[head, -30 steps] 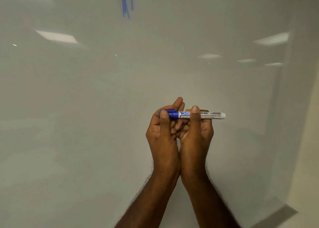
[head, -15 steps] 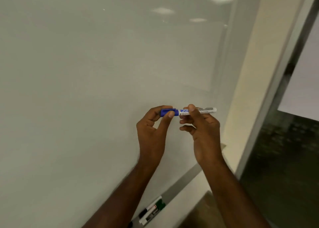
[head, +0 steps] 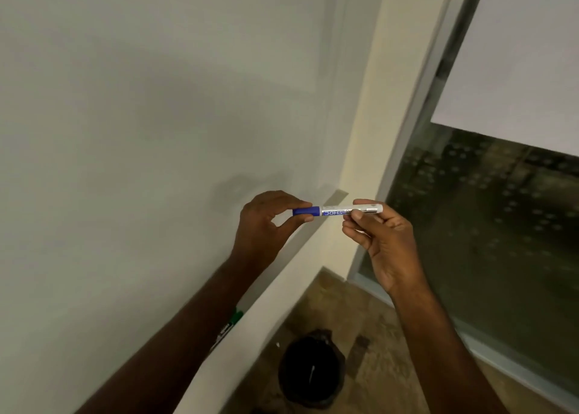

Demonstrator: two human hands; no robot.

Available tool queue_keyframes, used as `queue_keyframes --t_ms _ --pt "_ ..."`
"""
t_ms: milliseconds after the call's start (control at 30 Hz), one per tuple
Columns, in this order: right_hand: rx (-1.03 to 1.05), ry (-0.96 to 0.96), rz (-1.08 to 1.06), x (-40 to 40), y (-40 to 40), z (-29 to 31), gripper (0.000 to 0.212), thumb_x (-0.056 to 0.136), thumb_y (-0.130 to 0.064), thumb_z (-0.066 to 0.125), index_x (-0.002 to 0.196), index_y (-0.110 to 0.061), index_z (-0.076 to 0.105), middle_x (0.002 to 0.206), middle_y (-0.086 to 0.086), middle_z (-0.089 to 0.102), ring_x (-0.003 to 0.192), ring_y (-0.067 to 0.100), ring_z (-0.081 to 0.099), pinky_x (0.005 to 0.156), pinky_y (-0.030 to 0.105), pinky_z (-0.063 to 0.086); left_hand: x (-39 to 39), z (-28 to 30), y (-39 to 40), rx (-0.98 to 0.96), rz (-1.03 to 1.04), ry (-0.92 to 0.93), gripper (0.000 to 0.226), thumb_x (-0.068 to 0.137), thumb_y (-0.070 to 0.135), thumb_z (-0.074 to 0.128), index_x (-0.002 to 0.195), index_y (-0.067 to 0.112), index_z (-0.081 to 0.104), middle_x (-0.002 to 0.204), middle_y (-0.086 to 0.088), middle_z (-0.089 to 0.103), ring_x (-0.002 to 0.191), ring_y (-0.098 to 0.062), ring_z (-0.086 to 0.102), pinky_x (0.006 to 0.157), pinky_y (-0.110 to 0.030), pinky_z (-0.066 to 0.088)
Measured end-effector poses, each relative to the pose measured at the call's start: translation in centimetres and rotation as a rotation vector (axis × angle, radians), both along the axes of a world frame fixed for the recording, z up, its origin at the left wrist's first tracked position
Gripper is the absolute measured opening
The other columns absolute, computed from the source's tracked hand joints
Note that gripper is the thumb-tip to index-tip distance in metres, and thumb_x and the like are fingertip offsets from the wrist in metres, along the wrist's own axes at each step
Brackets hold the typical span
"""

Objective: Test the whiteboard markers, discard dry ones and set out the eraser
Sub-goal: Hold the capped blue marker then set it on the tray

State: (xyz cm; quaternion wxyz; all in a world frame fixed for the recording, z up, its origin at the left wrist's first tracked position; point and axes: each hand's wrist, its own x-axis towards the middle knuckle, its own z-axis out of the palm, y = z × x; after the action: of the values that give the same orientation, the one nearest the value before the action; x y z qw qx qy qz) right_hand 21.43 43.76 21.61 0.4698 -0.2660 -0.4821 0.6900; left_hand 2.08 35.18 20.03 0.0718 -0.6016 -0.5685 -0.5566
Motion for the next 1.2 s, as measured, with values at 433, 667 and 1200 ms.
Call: queue_keyframes --t_ms 433,667,1200 --pt "-0.18 -0.267 -0.063 1.8 5.5 -9.8 0.012 0.09 -0.004 0.069 0.096 -0.011 0.076 0.097 0.015 0.076 0.089 0.028 0.074 0.081 0.035 0.062 -0.4 -10.5 4.8 -0.303 0.025 0.121 0.028 0.087 0.033 0.072 0.107 0.016 0.078 0.108 0.001 0.077 0.097 -0.013 0.072 0.08 -0.027 0.058" --pt "0.21 -0.78 0.025 3.3 8.3 -16.1 0.017 0.082 -0.01 0.081 0.086 -0.026 0.079 0.077 -0.005 0.076 0.075 0.025 0.073 0.069 0.033 0.062 -0.9 -18.2 6.4 -0.432 -0.083 0.124 0.027 0.083 0.023 0.081 0.109 0.016 0.077 0.11 -0.001 0.077 0.099 -0.013 0.073 0.086 -0.034 0.06" --pt "0.247 -1.058 0.1 4.2 13.0 -37.8 0.018 0.073 -0.018 0.087 0.081 -0.032 0.078 0.084 -0.012 0.061 0.079 0.001 0.059 0.069 0.017 0.046 -0.7 -36.7 10.6 -0.791 -0.185 0.001 0.026 0.085 0.037 0.068 0.1 0.02 0.08 0.107 0.003 0.077 0.104 -0.009 0.069 0.092 -0.026 0.054"
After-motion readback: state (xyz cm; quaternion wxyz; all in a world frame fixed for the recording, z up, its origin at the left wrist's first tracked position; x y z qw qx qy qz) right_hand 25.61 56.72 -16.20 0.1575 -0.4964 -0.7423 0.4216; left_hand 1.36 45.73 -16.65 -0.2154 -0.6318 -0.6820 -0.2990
